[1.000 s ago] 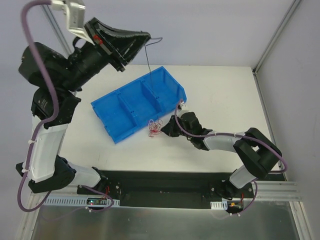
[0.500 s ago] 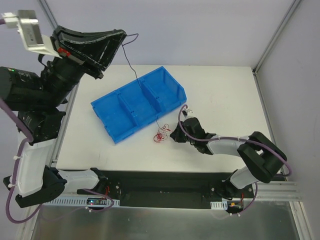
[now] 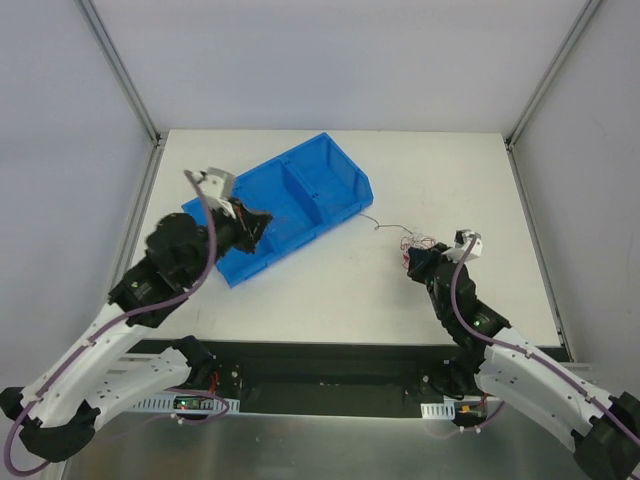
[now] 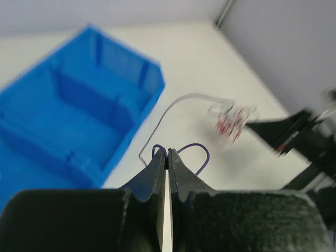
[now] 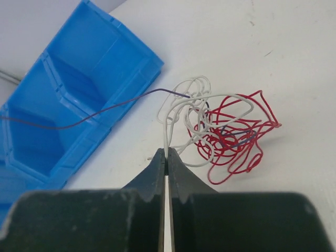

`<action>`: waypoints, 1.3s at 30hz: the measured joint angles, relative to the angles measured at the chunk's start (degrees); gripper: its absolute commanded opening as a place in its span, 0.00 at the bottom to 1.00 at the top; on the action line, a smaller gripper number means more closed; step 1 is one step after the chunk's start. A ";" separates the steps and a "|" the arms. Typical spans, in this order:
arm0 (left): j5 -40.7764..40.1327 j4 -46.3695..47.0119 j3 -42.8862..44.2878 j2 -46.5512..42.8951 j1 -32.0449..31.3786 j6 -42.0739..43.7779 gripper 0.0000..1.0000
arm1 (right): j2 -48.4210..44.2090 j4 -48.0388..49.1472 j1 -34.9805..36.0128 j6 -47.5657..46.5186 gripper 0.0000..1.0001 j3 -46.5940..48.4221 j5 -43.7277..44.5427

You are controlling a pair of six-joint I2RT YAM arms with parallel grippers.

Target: Untangle the cables

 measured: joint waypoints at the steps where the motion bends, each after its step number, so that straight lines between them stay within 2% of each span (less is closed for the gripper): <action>1: 0.07 -0.87 -4.52 -0.55 -0.02 -1.27 0.00 | -1.38 0.13 -0.92 -0.94 0.01 -0.46 -0.33; 4: 2.47 -4.22 -14.32 -0.22 -0.02 -3.80 0.00 | -2.27 0.79 -2.89 -4.00 0.01 -2.60 -3.39; 7: 8.50 -7.69 -21.24 0.02 -0.02 -5.40 0.01 | -2.14 2.16 -3.02 -7.08 0.01 -5.11 -8.41; 8: 10.91 -8.22 -22.36 0.11 -0.02 -5.38 0.09 | -1.88 2.38 -3.04 -7.98 0.01 -5.55 -10.21; 9: 13.66 -8.37 -22.91 0.37 -0.02 -5.38 0.24 | -1.25 2.82 -3.13 -8.94 0.01 -5.66 -12.24; 10: 15.69 -8.37 -22.97 0.83 -0.02 -5.09 0.45 | -0.63 3.56 -3.26 -9.62 0.01 -5.66 -13.84; 11: 18.53 -7.91 -22.97 1.64 -0.02 -4.92 0.57 | 0.17 4.59 -3.32 -10.38 0.01 -5.66 -15.85; 13: 22.80 -7.02 -22.95 3.45 -0.02 -4.50 0.71 | 1.79 6.36 -3.48 -11.65 0.01 -5.66 -19.56; 16: 27.67 -5.18 -22.95 6.93 -0.02 -4.70 0.78 | 4.35 8.35 -3.58 -13.00 0.01 -5.62 -24.44; 19: 29.88 -1.73 -22.84 9.75 -0.02 -5.27 0.76 | 5.60 9.11 -3.58 -13.73 0.01 -5.53 -27.34; 23: 31.52 3.63 -19.23 19.19 -0.02 -7.19 0.65 | 5.86 10.05 -3.61 -14.32 0.01 -5.51 -29.27; 28: 34.80 12.11 -14.73 34.88 -0.02 -11.87 0.65 | 5.86 10.80 -3.69 -14.36 0.01 -5.51 -29.94; 32: 37.59 18.86 -14.71 42.60 -0.52 -16.57 0.65 | 5.86 10.91 -3.76 -14.36 0.01 -5.51 -30.25; 34: 38.14 21.92 -14.69 45.03 -1.31 -18.67 0.58 | 5.84 10.91 -3.80 -14.36 0.01 -5.51 -30.29; 38: 37.88 24.92 -13.35 48.11 -3.06 -21.57 0.34 | 5.75 10.99 -3.80 -14.34 0.01 -5.51 -30.29; 39: 37.73 25.53 -12.63 49.05 -3.43 -22.03 0.31 | 5.73 11.13 -3.80 -14.34 0.01 -5.51 -30.29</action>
